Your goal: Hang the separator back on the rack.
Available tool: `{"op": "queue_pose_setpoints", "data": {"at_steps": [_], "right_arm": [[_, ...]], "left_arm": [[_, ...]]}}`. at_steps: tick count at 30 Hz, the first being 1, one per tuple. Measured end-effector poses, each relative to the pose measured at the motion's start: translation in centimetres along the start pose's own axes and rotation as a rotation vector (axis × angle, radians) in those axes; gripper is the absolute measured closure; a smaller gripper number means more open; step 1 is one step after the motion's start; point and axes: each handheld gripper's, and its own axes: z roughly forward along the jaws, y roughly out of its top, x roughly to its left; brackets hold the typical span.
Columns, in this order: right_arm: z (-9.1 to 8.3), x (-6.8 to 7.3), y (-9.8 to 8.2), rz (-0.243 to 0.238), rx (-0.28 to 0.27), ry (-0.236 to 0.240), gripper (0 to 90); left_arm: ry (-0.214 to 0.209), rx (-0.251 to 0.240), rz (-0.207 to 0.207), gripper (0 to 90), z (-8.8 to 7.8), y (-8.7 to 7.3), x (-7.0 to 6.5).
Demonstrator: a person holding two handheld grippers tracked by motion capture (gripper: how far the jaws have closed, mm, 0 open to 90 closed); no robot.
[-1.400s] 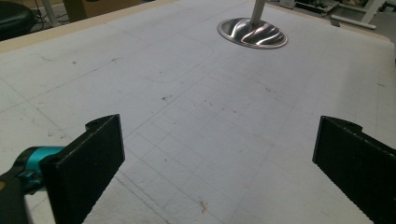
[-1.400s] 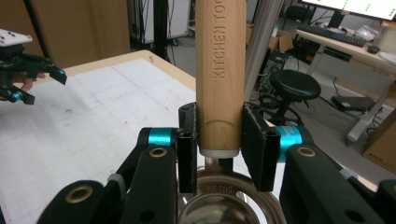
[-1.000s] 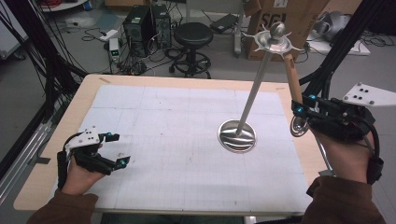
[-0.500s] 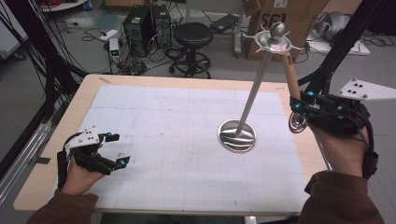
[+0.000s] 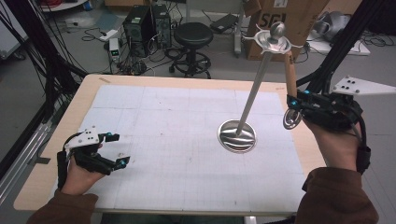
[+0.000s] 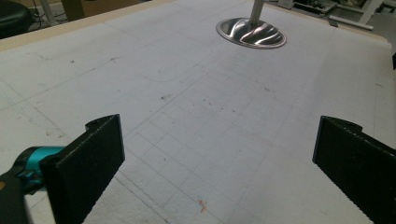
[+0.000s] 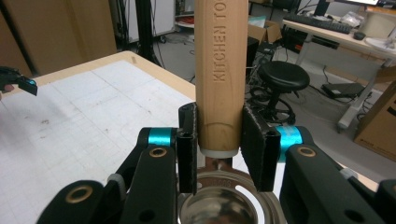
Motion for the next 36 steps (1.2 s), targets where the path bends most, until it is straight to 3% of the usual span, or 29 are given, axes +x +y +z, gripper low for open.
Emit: {"op": "queue_pose_setpoints", "data": {"at_steps": [13,26,31,36], "right_arm": [[2.3,0.2,0.1,0.016,0.028,0.025,68.4],[3.1,0.2,0.1,0.025,0.028,0.038,67.8],[3.1,0.4,0.2,0.017,0.034,0.030,66.4],[3.0,0.4,0.2,0.017,0.028,0.020,57.6]], "left_arm": [[-0.013,-0.013,-0.007,2.7,0.0,0.1,-0.1],[-0.024,-0.031,-0.015,2.7,-0.1,0.2,-0.1],[-0.026,-0.016,-0.008,2.7,0.2,0.2,-0.2],[-0.029,-0.015,-0.007,2.7,0.2,0.2,-0.2]]}}
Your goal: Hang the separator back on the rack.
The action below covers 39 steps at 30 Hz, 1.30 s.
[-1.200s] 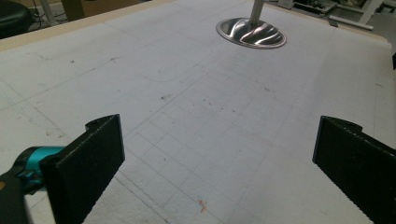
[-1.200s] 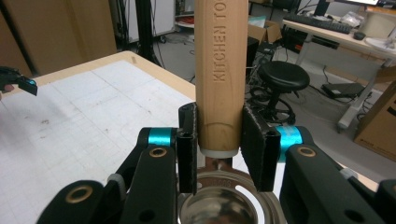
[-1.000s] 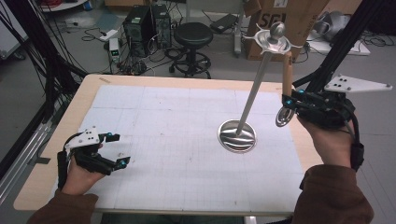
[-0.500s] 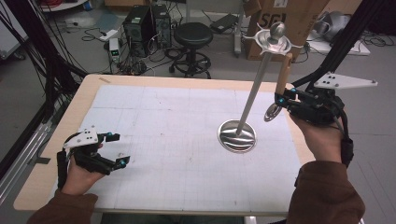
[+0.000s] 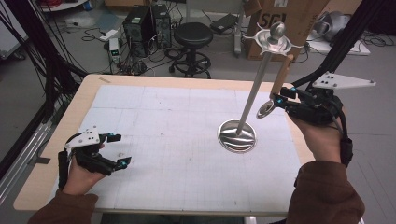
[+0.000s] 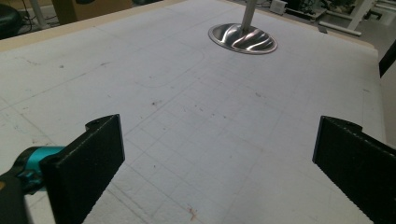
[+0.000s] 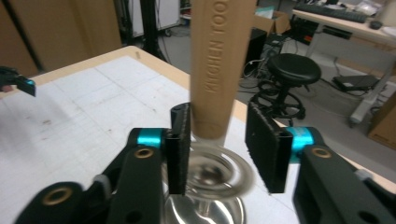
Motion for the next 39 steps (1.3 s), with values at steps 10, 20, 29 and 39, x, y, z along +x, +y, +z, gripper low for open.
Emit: {"op": "queue_pose_setpoints", "data": {"at_steps": [10,20,29,39], "right_arm": [[-0.7,0.4,-0.6,-0.012,0.011,-0.010,46.4],[-1.7,1.2,-1.1,-0.027,-0.012,-0.007,42.4],[-2.0,2.8,-1.9,-0.044,-0.027,0.026,39.3],[-1.5,4.3,-2.4,-0.078,-0.041,0.055,36.9]], "left_arm": [[-0.007,-0.009,-0.008,2.7,-0.1,0.0,0.1],[-0.006,-0.011,-0.008,2.7,-0.1,0.0,0.1],[-0.003,-0.010,-0.003,2.7,-0.2,0.1,0.1],[-0.001,-0.010,0.002,2.6,-0.1,0.0,0.1]]}}
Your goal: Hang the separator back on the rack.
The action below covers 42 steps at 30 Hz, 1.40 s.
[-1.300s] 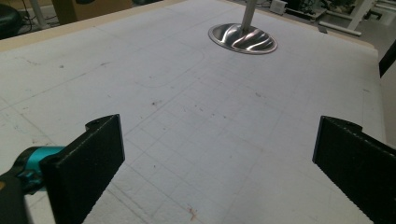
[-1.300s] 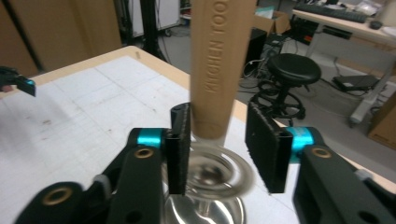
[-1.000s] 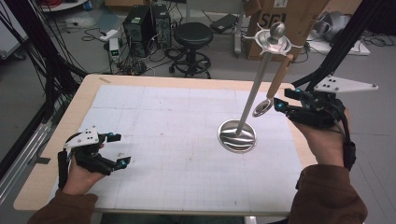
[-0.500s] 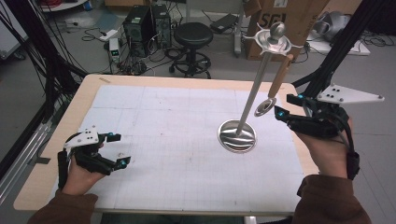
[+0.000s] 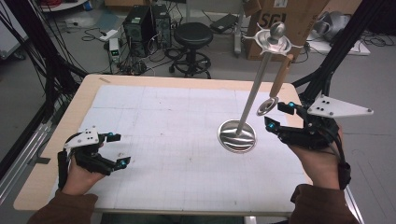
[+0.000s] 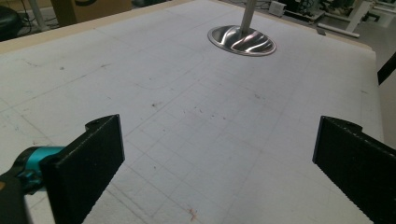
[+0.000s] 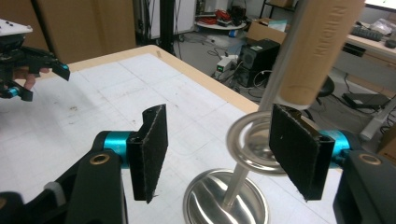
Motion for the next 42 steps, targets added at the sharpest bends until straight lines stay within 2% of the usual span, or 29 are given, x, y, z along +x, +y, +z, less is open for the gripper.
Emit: {"op": "queue_pose_setpoints", "data": {"at_steps": [2,12,19,30,42], "right_arm": [[0.0,0.2,0.0,0.009,0.004,-0.001,36.7],[1.5,1.6,-1.2,-0.013,0.017,0.044,34.9],[2.5,2.7,-2.0,0.005,0.028,0.081,33.9],[4.4,3.7,-3.2,-0.001,0.038,0.133,32.9],[5.9,4.2,-4.9,0.006,0.056,0.169,32.5]], "left_arm": [[-0.001,-0.001,-0.003,2.6,0.0,0.0,0.0],[-0.002,0.004,-0.005,2.6,0.0,0.0,0.0],[-0.001,0.004,-0.003,2.6,0.0,0.0,0.0],[-0.002,0.003,-0.002,2.7,0.0,0.0,0.0],[-0.002,0.007,0.000,2.6,0.1,0.0,0.0]]}}
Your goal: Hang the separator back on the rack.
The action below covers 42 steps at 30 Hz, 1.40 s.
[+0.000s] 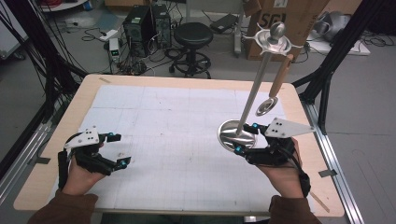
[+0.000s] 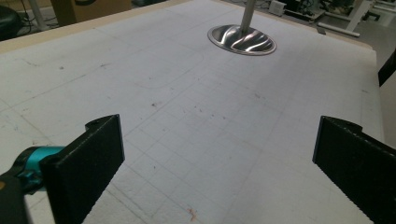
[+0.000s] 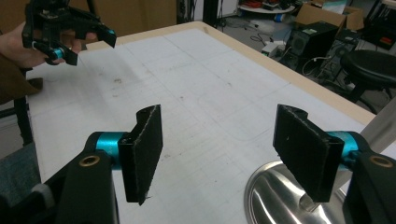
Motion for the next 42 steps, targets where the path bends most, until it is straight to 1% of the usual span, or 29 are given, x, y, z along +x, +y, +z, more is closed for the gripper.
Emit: {"op": "queue_pose_setpoints", "data": {"at_steps": [9,11,14,16,23,29,35,38,42], "right_arm": [[0.8,0.3,-0.5,-0.001,0.023,0.017,31.5],[1.0,0.3,-0.7,0.000,0.038,0.024,31.4],[1.0,0.3,-0.9,0.006,0.032,0.026,30.9],[1.2,0.4,-1.0,0.005,0.038,0.029,31.0],[2.4,0.6,-1.7,0.011,0.063,0.052,29.8],[3.3,0.6,-2.3,0.015,0.092,0.053,27.3],[4.1,0.6,-3.0,0.022,0.121,0.055,24.9],[4.4,0.8,-3.1,0.025,0.135,0.057,24.1],[4.7,1.0,-3.3,0.024,0.142,0.052,23.6]], "left_arm": [[-0.002,-0.001,0.002,2.6,0.0,0.0,0.0],[-0.003,0.000,0.002,2.6,0.1,0.0,0.0],[-0.002,0.001,0.003,2.7,0.1,0.0,0.0],[-0.002,0.001,0.002,2.6,0.1,0.0,0.0],[0.001,0.000,-0.001,2.6,0.1,0.0,0.0],[-0.001,-0.007,-0.011,2.7,0.3,0.0,0.2],[-0.003,0.002,-0.005,2.6,0.5,0.0,0.2],[-0.002,-0.004,-0.008,2.7,0.4,0.0,0.1],[-0.008,0.005,-0.001,2.6,0.5,0.0,0.2]]}}
